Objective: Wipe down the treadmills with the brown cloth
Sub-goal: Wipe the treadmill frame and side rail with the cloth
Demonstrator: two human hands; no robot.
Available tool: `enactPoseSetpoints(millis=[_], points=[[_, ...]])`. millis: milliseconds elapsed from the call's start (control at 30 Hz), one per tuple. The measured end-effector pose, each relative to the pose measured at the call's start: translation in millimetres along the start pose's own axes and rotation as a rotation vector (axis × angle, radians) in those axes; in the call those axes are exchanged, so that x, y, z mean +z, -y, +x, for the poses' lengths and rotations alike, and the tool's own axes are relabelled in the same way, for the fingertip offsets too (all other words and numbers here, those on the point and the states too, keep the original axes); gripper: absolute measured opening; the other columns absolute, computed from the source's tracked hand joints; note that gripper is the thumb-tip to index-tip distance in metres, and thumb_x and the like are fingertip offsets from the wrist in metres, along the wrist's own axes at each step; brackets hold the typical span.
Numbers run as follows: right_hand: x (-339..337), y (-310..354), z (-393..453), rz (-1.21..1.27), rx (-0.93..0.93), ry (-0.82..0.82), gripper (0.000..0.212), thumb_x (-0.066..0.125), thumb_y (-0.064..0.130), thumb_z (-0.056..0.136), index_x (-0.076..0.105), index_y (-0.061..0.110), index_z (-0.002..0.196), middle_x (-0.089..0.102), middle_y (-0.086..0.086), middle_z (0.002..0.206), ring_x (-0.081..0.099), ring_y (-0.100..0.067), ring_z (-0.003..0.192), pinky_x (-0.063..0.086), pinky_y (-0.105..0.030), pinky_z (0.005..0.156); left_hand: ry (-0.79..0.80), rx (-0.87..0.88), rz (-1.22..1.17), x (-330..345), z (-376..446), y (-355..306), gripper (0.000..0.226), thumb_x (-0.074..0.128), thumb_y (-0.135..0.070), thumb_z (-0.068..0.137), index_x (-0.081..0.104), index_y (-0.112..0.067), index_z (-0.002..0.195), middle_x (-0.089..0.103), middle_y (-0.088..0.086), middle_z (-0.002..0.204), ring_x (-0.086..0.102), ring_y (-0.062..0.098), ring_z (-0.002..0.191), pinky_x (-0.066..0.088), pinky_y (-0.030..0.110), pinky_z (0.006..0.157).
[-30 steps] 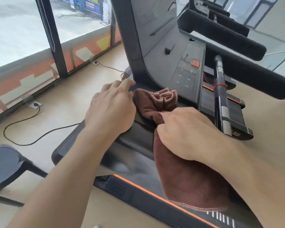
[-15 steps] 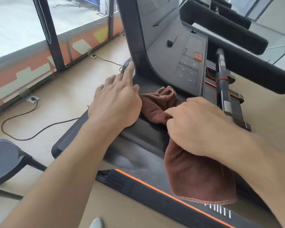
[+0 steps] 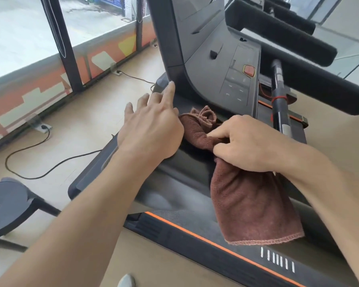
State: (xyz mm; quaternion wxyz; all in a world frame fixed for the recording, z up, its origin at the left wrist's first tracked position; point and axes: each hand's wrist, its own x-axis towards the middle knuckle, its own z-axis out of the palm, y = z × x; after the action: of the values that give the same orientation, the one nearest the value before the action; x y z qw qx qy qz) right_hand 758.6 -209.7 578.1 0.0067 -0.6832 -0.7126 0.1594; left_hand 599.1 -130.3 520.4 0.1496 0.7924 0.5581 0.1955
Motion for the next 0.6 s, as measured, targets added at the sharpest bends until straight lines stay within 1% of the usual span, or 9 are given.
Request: enactPoseSetpoints(millis=[67,133,200,333,400,433,500,533,600], points=[[2.3,7.1,-6.7,-0.235,0.02,-0.076,0.016,0.052,0.025,0.086,0.067,0.027,0.083,0.071,-0.001,0.086,0.061,-0.025,0.087,0.043,-0.034,0.081,0.021,0.013,-0.009,-1.6,-1.2,0.6,0.062,0.031,-0.023,0.106,0.007,-0.032,0.162,0.031,0.0,0.163,0.017,0.024,0.153,0.013,0.051,0.124],[12.3,23.1,-8.6,-0.502,0.039,-0.121,0.018,0.042,0.025,0.09,0.06,0.027,0.086,0.065,0.001,0.09,0.053,-0.025,0.09,0.034,-0.039,0.089,0.021,0.021,-0.012,-1.9,-2.3,2.6,0.064,0.031,-0.02,0.105,0.006,-0.032,0.162,0.029,-0.002,0.163,0.016,0.022,0.153,0.012,0.05,0.125],[19.8,34.4,-1.7,-0.54,0.051,-0.111,0.016,0.039,0.022,0.092,0.051,0.026,0.083,0.055,0.004,0.088,0.039,-0.025,0.087,0.029,-0.041,0.085,0.014,0.027,-0.021,-1.7,-2.8,3.1,0.064,0.032,-0.02,0.105,0.006,-0.032,0.162,0.031,-0.001,0.163,0.017,0.023,0.153,0.012,0.05,0.125],[11.1,29.9,16.9,-0.43,0.096,-0.006,0.015,0.043,0.022,0.091,0.046,0.022,0.076,0.037,0.0,0.074,0.034,-0.025,0.086,0.023,-0.036,0.081,-0.026,0.021,0.004,-0.1,-2.2,-0.4,0.067,0.034,-0.016,0.102,0.006,-0.029,0.162,0.026,0.0,0.164,0.009,0.024,0.156,0.005,0.054,0.125],[11.9,16.5,18.0,-0.298,0.068,-0.014,0.019,0.048,0.018,0.087,0.048,0.022,0.069,0.041,0.0,0.073,0.038,-0.027,0.086,0.026,-0.034,0.079,-0.038,0.026,-0.003,0.3,-2.0,-1.5,0.067,0.034,-0.015,0.103,0.007,-0.028,0.162,0.024,-0.001,0.165,0.006,0.024,0.157,0.002,0.056,0.125],[15.1,10.8,15.6,-0.168,0.066,-0.05,0.018,0.05,0.016,0.087,0.056,0.02,0.07,0.05,-0.003,0.077,0.044,-0.029,0.089,0.03,-0.035,0.079,-0.046,0.027,-0.016,0.3,-2.5,-1.3,0.064,0.032,-0.017,0.104,0.008,-0.028,0.162,0.025,-0.002,0.165,0.006,0.024,0.157,0.001,0.056,0.125],[24.0,7.8,6.8,0.079,0.091,-0.116,0.024,0.047,0.023,0.088,0.07,0.018,0.088,0.064,-0.005,0.1,0.052,-0.028,0.106,0.037,-0.037,0.091,-0.06,0.032,-0.048,0.1,-2.9,-1.0,0.06,0.029,-0.022,0.107,0.01,-0.029,0.163,0.026,-0.002,0.165,0.007,0.024,0.157,0.002,0.055,0.125],[30.3,10.2,1.8,0.146,0.106,-0.147,0.032,0.041,0.03,0.087,0.071,0.021,0.094,0.065,-0.003,0.109,0.051,-0.026,0.113,0.038,-0.038,0.098,-0.057,0.03,-0.073,-0.5,-3.0,-0.8,0.059,0.029,-0.023,0.107,0.01,-0.029,0.163,0.027,-0.002,0.165,0.008,0.023,0.157,0.004,0.054,0.126],[44.8,20.2,-8.5,0.14,0.121,-0.223,0.05,0.026,0.039,0.083,0.066,0.025,0.109,0.063,0.001,0.123,0.047,-0.023,0.124,0.036,-0.04,0.108,-0.039,0.021,-0.16,-4.1,-3.2,1.8,0.058,0.031,-0.026,0.107,0.012,-0.031,0.162,0.03,-0.002,0.164,0.012,0.022,0.156,0.008,0.051,0.126]])
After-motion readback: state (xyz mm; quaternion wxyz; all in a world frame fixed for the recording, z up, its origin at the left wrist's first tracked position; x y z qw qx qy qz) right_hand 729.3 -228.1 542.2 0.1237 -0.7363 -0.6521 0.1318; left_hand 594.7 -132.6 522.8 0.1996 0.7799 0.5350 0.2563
